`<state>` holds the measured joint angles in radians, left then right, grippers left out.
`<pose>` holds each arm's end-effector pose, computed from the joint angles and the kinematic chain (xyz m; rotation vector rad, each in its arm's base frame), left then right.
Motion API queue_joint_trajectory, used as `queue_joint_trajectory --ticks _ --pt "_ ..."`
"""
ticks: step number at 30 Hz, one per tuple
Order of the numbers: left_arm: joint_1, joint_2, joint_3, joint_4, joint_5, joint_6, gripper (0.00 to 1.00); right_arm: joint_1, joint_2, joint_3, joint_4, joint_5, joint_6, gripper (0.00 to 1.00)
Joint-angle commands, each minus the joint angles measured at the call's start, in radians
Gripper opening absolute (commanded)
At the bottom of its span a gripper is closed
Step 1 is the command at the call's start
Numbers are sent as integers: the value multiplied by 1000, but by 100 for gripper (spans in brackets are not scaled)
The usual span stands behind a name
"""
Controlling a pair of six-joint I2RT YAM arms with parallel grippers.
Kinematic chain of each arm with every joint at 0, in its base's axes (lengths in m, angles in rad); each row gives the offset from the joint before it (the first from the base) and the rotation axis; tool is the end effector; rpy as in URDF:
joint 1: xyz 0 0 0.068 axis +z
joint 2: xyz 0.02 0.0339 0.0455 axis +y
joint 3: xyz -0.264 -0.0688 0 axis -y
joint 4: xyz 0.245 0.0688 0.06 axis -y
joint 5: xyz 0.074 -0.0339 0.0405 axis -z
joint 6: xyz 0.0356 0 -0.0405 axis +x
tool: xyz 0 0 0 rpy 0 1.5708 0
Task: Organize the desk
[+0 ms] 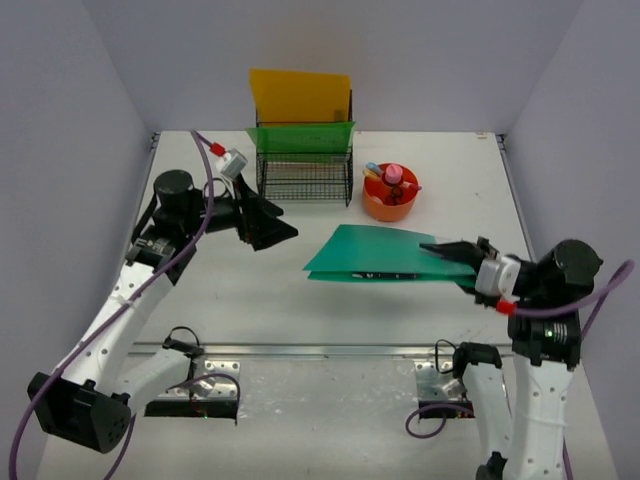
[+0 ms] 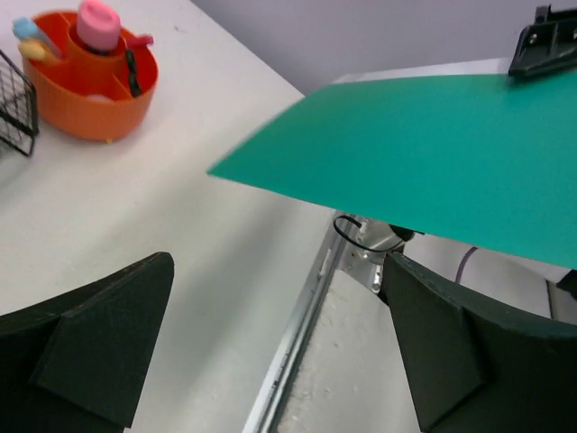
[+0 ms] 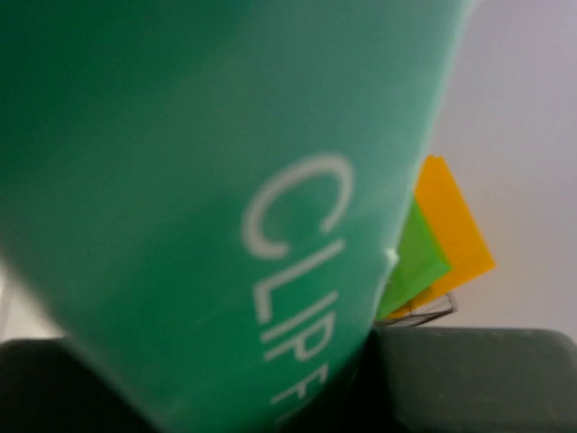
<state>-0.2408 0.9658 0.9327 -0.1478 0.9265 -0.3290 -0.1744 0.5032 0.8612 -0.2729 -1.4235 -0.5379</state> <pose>0.1977 -0.0778 0.3653 0.6310 1.7260 -1.2107 0.0811 0.0215 0.3896 -1.2717 0.9369 0.4936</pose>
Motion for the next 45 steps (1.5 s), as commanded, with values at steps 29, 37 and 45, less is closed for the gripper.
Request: queue_joint_trajectory --ticks 29,37,45 --pt "-207 317 312 211 135 201 96 44 504 49 1134 15 1629 0" --pt "-210 389 368 286 123 88 69 104 528 32 1038 19 1550 0" --pt "-219 394 360 304 181 21 21 143 611 49 999 67 1535 0"
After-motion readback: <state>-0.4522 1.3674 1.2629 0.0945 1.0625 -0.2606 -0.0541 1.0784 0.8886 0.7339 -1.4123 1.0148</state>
